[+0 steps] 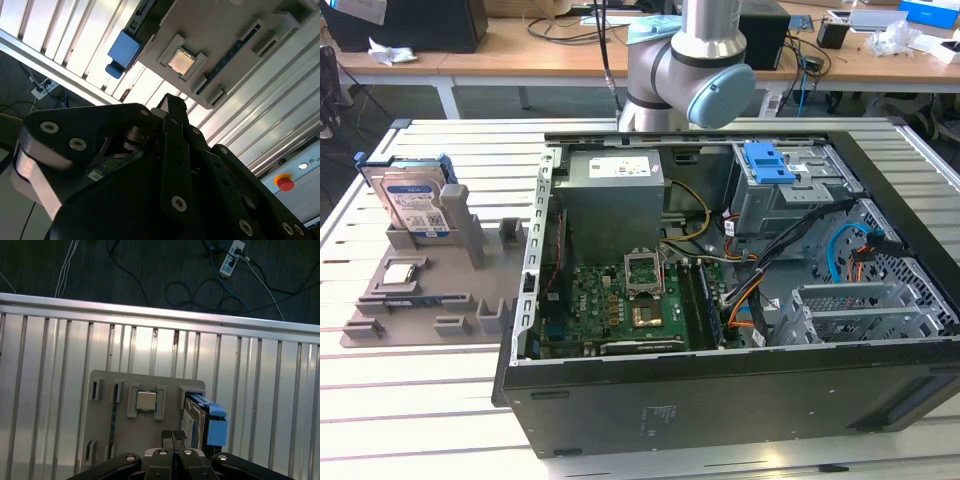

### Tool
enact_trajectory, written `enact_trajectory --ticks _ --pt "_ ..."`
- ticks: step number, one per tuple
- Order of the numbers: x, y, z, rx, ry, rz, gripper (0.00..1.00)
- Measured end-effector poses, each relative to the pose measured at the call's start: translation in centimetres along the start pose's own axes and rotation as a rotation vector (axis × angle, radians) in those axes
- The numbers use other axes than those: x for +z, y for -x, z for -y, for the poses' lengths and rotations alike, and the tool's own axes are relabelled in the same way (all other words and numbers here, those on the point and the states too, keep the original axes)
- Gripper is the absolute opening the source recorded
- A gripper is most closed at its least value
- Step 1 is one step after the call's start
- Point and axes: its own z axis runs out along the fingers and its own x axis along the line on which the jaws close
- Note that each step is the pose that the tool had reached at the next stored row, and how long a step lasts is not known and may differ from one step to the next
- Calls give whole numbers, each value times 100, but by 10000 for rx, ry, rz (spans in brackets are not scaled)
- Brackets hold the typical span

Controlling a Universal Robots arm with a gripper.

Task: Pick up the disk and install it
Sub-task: 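Pick up the disk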

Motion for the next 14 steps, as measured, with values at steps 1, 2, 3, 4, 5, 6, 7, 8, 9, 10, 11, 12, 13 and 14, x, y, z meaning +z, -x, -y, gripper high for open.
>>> enact_trajectory --ticks 1,2,3,4,5,6,7,8,9,10,11,12,13,14 --pt "0 0 0 194 -4 8 11" --pt "0 1 0 347 -8 14 11" --pt "0 0 0 545 -13 23 11" --pt "0 0 0 674 -17 29 11" --pt "0 0 0 877 -20 36 11" --pt "0 0 0 1014 -24 42 11" --pt "0 0 0 1213 -29 50 11" --pt "0 0 0 1333 -31 55 11" --pt "0 0 0 1392 -33 58 11" --pt "1 0 0 1397 -33 59 11" --pt "0 0 0 1398 -33 59 11" --pt "0 0 0 1400 -33 58 11" --pt "0 0 0 1400 -33 58 11" --pt "0 0 0 1401 -33 58 11"
